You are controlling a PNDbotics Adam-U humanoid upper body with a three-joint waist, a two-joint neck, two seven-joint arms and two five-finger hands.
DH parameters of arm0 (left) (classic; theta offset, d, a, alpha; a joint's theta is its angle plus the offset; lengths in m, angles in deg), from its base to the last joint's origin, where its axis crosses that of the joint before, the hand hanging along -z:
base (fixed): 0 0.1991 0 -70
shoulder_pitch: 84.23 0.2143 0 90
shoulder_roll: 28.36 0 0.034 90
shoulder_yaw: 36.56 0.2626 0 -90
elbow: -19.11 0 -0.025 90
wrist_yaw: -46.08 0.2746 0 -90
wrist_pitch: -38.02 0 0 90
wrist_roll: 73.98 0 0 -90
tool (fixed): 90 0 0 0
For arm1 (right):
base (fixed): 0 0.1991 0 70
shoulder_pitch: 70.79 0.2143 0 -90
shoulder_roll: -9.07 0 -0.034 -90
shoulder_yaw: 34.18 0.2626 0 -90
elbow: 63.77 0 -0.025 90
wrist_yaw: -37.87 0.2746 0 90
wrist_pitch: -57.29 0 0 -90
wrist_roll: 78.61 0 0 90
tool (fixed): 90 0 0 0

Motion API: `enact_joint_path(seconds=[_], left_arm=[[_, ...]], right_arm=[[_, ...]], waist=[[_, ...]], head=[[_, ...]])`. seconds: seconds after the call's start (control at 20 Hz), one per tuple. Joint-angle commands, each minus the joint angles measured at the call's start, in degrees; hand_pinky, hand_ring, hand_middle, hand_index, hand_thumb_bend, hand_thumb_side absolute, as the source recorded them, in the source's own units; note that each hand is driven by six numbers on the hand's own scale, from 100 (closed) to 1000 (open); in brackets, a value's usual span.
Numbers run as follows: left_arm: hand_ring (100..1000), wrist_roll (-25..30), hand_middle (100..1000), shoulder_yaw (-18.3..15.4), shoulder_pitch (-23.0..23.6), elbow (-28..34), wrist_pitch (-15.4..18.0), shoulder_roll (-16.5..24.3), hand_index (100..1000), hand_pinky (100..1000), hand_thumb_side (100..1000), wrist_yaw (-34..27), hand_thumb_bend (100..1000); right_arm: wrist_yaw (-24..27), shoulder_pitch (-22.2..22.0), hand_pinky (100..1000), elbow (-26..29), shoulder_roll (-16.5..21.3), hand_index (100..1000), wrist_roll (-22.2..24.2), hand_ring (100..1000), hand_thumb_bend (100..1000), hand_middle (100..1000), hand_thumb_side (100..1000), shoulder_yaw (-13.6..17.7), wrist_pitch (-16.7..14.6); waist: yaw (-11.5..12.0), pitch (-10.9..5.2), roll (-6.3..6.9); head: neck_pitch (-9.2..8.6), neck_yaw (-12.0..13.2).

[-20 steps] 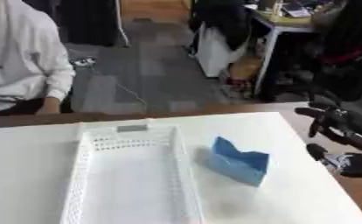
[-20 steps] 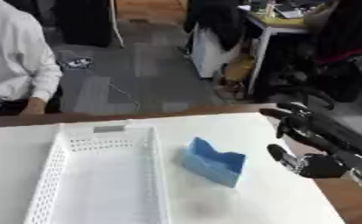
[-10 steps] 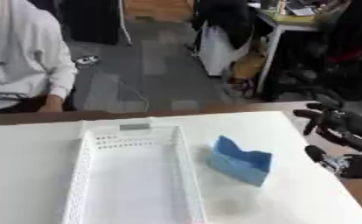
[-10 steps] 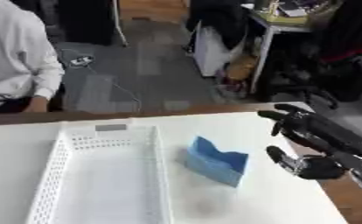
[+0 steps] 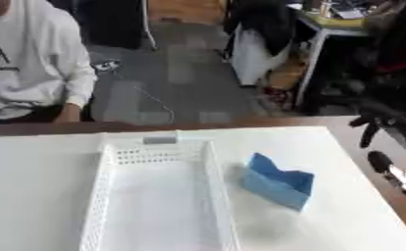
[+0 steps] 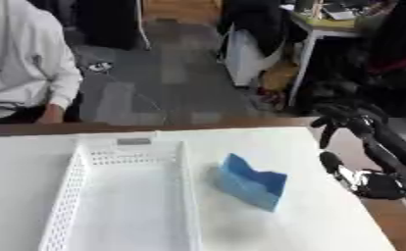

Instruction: Pick up objects on the table and place them in the box.

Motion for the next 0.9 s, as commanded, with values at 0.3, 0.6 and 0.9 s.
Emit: enact_joint_path(seconds=[0.3, 0.6, 0.9], left_arm=[[375, 0.0, 526, 0.0, -1.1, 0.8, -0.3, 0.2, 602, 453, 812, 0.2, 680], [375, 0.1, 526, -0.1, -1.4, 0.8, -0.4, 0.1, 602, 453, 813, 0.3, 681], [374, 0.2, 526, -0.1, -1.3, 0.8, -0.6, 0.1, 601, 453, 813, 0.5, 683]], right_arm=[[-0.1, 0.0, 886, -0.4, 1.8, 1000, 0.6, 702, 206, 414, 806, 0.5, 0.2], [1.0, 0.0, 847, -0.8, 1.4, 1000, 1.9, 626, 188, 338, 804, 0.4, 1.0], [3.1, -0.8, 652, -0.4, 1.0, 978, -2.3, 446, 160, 198, 757, 0.9, -1.7]], waist=[[0.0, -0.63, -0.01], [0.3, -0.48, -0.08], [0.1, -0.46, -0.07]], head=[[-0.5, 0.9], [0.03, 1.2], [-0.06, 1.9]])
